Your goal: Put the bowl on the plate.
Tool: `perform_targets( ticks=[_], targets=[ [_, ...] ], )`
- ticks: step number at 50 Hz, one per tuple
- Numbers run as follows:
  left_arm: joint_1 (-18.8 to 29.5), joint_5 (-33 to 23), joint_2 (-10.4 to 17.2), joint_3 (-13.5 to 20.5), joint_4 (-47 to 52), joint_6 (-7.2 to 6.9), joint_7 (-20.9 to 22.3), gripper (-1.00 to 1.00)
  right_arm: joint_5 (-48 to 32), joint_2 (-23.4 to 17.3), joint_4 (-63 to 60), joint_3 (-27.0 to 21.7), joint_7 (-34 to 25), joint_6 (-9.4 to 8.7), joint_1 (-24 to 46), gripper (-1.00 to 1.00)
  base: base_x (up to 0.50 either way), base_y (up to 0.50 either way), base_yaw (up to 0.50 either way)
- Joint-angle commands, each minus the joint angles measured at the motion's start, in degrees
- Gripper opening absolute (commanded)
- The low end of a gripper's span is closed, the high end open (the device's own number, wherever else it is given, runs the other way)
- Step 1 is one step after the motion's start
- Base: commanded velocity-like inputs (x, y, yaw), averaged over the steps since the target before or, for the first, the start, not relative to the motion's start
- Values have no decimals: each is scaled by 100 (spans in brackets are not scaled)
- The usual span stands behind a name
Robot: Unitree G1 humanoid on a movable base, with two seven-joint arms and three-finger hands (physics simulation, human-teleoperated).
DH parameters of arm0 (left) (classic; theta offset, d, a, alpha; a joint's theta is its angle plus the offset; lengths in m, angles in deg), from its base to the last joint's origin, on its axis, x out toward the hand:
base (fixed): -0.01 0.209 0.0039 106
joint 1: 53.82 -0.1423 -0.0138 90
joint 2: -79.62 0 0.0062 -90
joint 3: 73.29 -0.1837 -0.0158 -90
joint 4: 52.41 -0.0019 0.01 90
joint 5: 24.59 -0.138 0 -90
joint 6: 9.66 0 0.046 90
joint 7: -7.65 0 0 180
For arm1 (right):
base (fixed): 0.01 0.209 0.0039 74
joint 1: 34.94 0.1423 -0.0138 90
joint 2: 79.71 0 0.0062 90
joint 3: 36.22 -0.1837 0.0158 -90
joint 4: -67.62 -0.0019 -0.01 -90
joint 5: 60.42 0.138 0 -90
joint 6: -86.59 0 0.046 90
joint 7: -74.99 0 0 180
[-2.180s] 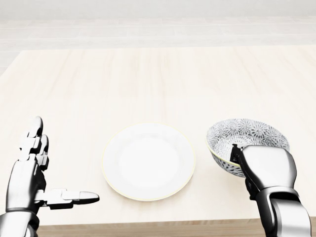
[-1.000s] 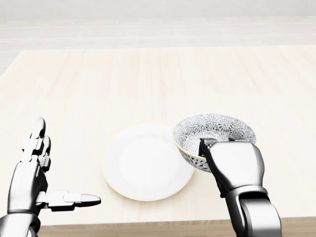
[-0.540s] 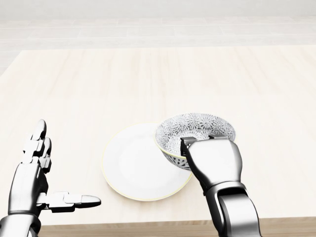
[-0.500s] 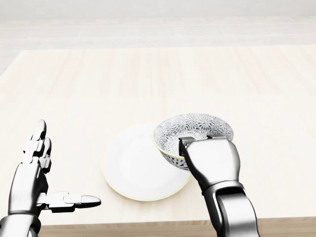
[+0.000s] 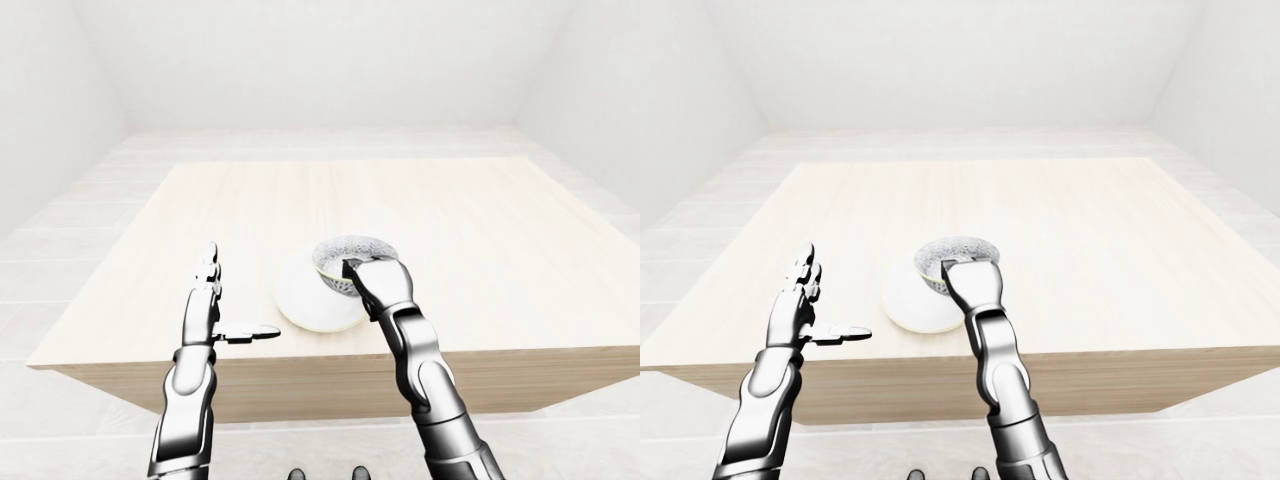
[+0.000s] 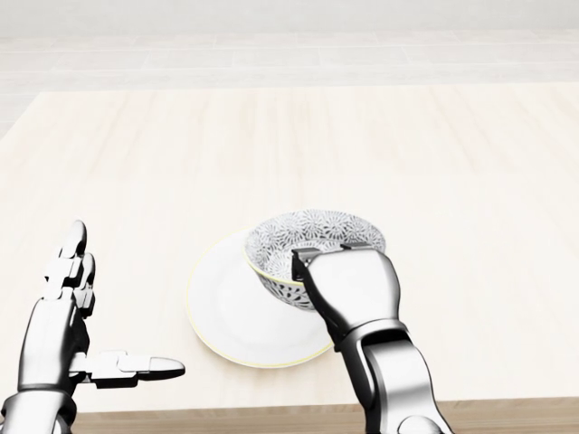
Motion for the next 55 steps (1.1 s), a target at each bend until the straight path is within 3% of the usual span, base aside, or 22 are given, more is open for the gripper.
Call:
perform_targets(
  ticks=[1, 10, 19, 49, 55],
  targets=[
    [93, 0, 26, 10, -251, 122, -25, 100, 43, 107, 306, 67, 271, 0, 244, -56, 0, 0, 0],
    [45, 63, 59, 52, -133, 56, 31, 100, 67, 183, 629, 88, 431, 0, 493, -58, 0, 0, 0],
    [114, 71, 96, 115, -321, 152, 26, 100, 119, 273, 831, 164, 539, 0, 628, -63, 0, 0, 0],
    [80, 17, 80, 84, -165, 50, 0, 100, 412, 432, 1474, 265, 812, 0, 933, -61, 0, 0, 0],
    [85, 22, 87, 99, -182, 74, 6, 100, 486, 441, 1679, 257, 921, 0, 984, -69, 0, 0, 0]
  ],
)
